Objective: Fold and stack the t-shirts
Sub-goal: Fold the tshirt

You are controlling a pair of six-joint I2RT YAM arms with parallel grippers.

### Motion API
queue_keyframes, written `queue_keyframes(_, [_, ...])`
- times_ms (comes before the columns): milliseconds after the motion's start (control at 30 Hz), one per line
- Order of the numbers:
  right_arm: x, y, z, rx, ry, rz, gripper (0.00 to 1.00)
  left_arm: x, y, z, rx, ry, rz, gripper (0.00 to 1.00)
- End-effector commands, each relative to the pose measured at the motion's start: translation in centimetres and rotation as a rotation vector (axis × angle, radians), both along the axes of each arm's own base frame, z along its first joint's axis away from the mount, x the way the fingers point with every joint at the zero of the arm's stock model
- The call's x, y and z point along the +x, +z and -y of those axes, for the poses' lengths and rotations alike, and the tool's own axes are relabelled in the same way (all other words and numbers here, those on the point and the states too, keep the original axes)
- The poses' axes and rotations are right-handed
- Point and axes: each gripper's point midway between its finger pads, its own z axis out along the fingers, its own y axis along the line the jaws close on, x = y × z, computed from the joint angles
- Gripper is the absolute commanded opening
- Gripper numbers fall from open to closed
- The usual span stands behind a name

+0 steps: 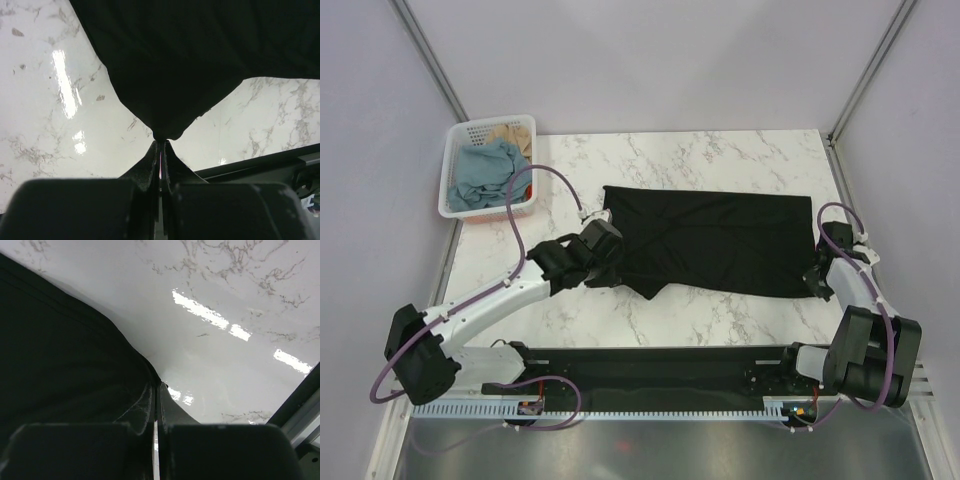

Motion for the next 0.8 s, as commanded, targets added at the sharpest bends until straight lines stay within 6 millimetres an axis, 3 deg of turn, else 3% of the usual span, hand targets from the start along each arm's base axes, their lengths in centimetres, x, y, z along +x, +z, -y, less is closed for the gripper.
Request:
queue_keyframes(0, [0.8,1.8,0.2,-0.030,0.024,0.037,0.00,2.2,3.4,-0.3,0.033,-0.001,0.120,0.02])
queue_keyframes(233, [2.9,3.1,0.4,-0.046,0.062,0.061,0.00,5.8,4.8,-0.4,0.069,0.039,0.150,0.02])
queue_keyframes(367, [5.3,4.2,0.7,-0.059,0.095,0.100,0.00,8.8,5.8,-1.2,0.119,0.055,0.188,0.02])
queue_keyframes(600, [9.4,3.5,1.2,-0.041,0.179,0.069,0.00,13.2,6.7,-1.0,0.216,0.041,0.241,0.02])
queue_keyframes(767, [12.6,4.7,1.6,-0.050,0.215,0.107,0.00,16.7,4.8,0.8,0.208,-0.042,0.207,0.02])
